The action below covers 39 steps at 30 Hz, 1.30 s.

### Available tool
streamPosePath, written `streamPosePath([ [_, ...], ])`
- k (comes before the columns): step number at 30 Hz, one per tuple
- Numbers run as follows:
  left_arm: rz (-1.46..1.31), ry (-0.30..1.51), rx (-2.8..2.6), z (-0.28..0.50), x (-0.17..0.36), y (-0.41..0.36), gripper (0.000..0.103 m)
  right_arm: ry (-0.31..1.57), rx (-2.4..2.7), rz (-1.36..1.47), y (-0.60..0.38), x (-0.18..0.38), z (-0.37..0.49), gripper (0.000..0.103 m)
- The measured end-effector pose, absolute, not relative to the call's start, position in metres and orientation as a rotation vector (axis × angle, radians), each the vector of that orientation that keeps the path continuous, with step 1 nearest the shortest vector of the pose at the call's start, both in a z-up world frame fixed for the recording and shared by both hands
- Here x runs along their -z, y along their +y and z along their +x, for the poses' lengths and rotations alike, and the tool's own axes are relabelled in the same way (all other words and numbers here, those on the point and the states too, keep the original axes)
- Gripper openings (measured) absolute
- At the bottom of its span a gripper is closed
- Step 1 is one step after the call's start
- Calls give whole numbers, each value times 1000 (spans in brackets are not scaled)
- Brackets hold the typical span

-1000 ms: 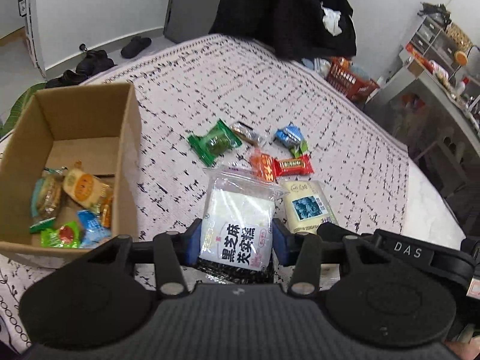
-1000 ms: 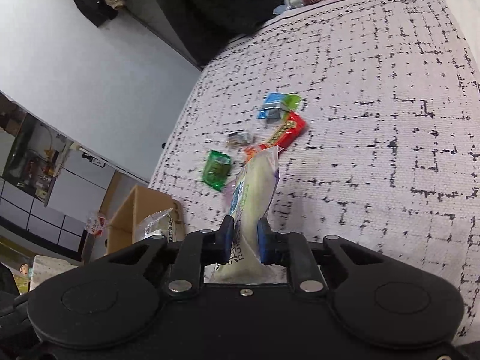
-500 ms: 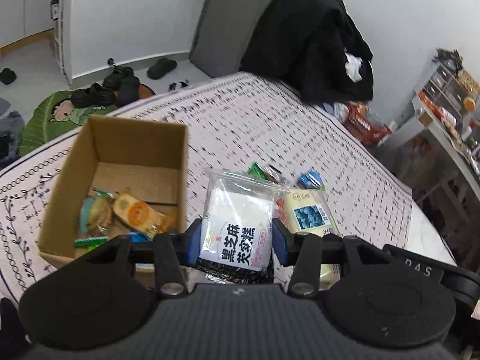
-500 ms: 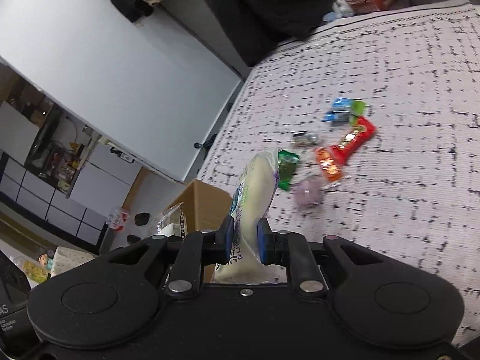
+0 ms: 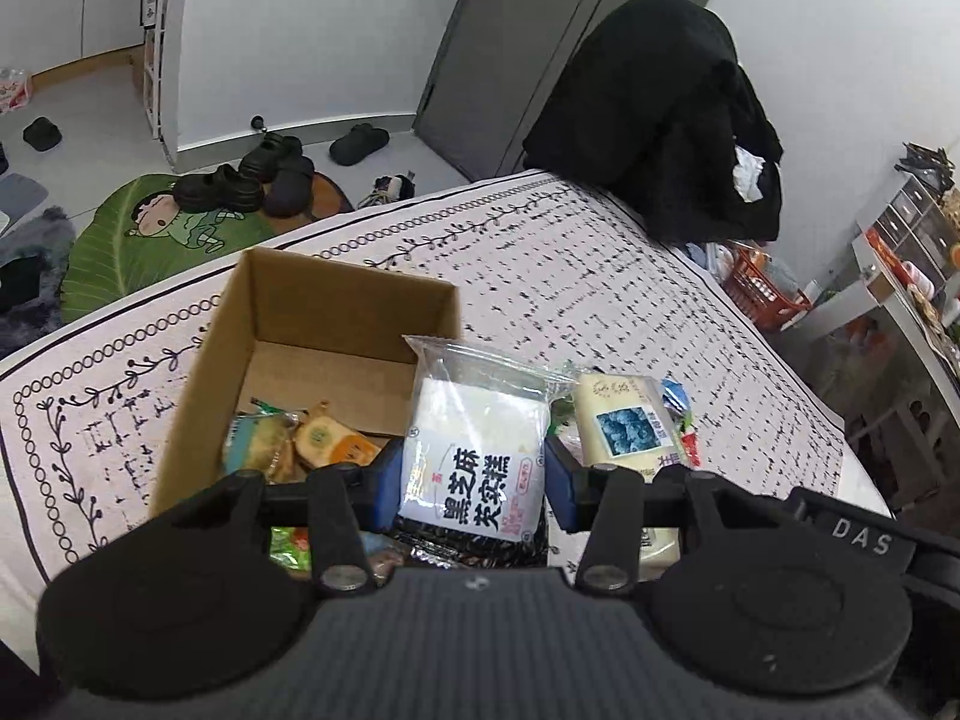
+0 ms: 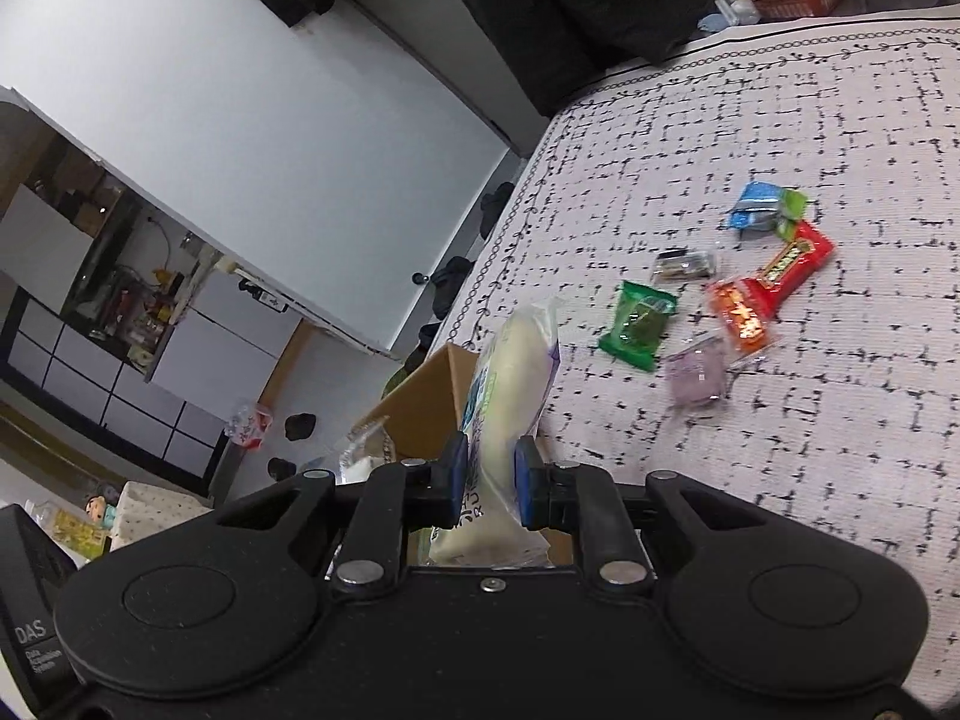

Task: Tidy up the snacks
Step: 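Carry the sesame pack into the box with the left gripper while the right carries the cheese bar there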

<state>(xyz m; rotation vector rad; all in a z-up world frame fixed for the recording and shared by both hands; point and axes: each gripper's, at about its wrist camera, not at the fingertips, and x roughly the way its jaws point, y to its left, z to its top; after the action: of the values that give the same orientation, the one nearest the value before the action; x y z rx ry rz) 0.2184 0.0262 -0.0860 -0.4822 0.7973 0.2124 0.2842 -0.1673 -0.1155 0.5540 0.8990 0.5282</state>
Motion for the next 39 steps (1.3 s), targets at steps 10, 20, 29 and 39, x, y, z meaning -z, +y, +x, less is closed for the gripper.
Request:
streamPosePath([
  [10,-520,815,-260,218,101,60,47,906,-532,557,-135,118,290,17],
  [20,-564,822,-294,222,115,93,47,902,-568,532,-98,114,297,17],
  [29,-599,815,-315,226,125,114,47,917,-576,511,-74,121,303,17],
  [39,-609,801,-367,224,123,123,62,921,-545,508,-73,123,309,30],
])
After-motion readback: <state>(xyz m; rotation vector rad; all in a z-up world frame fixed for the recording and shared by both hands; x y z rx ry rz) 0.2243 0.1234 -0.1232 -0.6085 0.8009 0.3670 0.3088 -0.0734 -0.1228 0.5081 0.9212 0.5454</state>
